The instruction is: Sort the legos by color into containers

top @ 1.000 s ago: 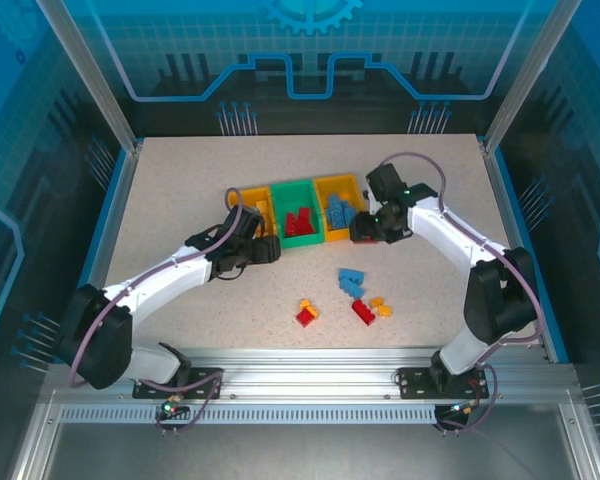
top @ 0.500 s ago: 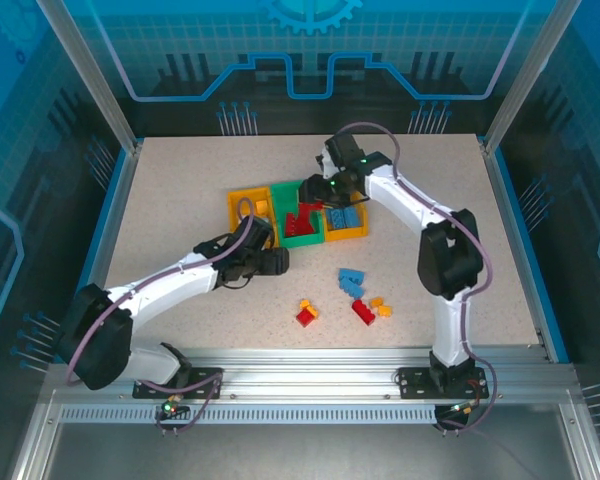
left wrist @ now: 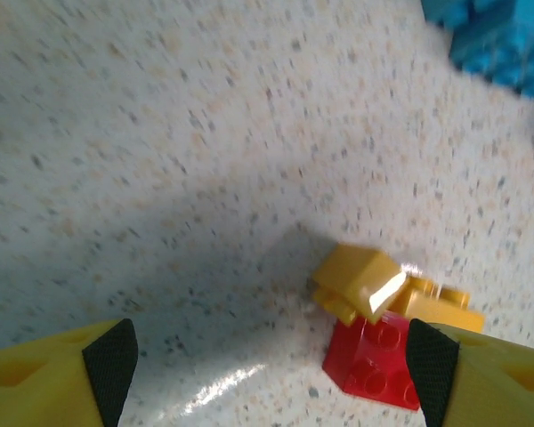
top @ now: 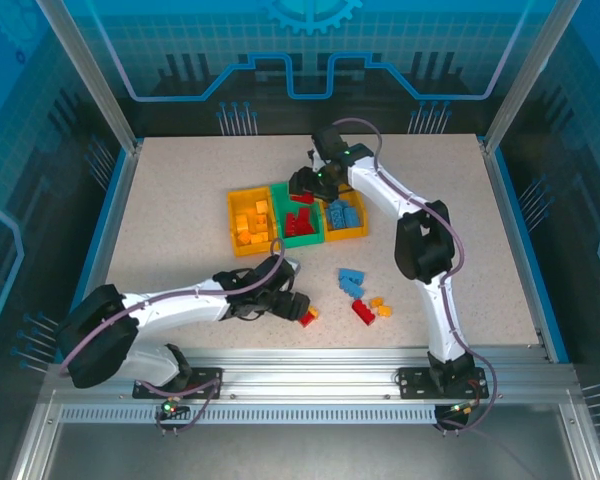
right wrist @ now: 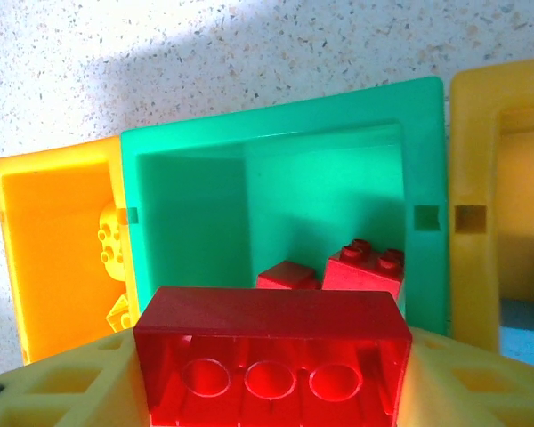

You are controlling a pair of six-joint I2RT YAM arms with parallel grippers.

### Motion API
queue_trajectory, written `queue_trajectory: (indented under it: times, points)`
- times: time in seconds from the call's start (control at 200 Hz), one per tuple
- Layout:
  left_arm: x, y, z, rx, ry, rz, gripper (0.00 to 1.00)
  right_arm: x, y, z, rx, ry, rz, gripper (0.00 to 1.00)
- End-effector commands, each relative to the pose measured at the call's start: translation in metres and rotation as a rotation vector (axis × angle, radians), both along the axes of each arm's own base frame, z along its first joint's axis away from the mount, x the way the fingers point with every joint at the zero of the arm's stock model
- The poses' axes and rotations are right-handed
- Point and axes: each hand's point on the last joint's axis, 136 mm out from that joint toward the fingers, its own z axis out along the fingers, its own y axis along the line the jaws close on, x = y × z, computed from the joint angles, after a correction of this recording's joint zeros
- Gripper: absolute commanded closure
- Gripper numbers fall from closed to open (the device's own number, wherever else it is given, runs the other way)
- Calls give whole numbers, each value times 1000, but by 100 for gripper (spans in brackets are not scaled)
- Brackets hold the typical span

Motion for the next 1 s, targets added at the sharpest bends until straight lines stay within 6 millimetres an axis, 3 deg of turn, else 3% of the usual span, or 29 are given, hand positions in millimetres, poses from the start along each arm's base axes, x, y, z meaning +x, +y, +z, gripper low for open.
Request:
queue_trajectory:
  times: [0.0, 0.215, 0.45, 0.47, 0.58, 0.77, 0.995]
  points:
    - [-12, -18, 5, -87, -34, -88, 18, -5, 5, -15, -35, 45, 2, 31]
    - [-29, -32, 0, -84, -56, -179, 18, -5, 12, -12, -9, 44, 12, 24]
    - [-33, -42, -11, -65, -51, -219, 20, -9, 17, 0, 14, 35, 42, 19]
    - [-33, -43, -12, -59, -49, -221, 21, -11, 17, 15, 26, 10, 47, 19]
    - [-34, -42, -18, -30, -44, -233, 25, -18, 14, 33, 28, -29, 69, 19]
    - [-33, -43, -23, -9, -51, -242, 31, -39, -9, 58, -23, -99, 80, 18]
    - [-32, -44, -27, 16, -53, -260, 44, -66, -51, 66, -81, -126, 45, 17]
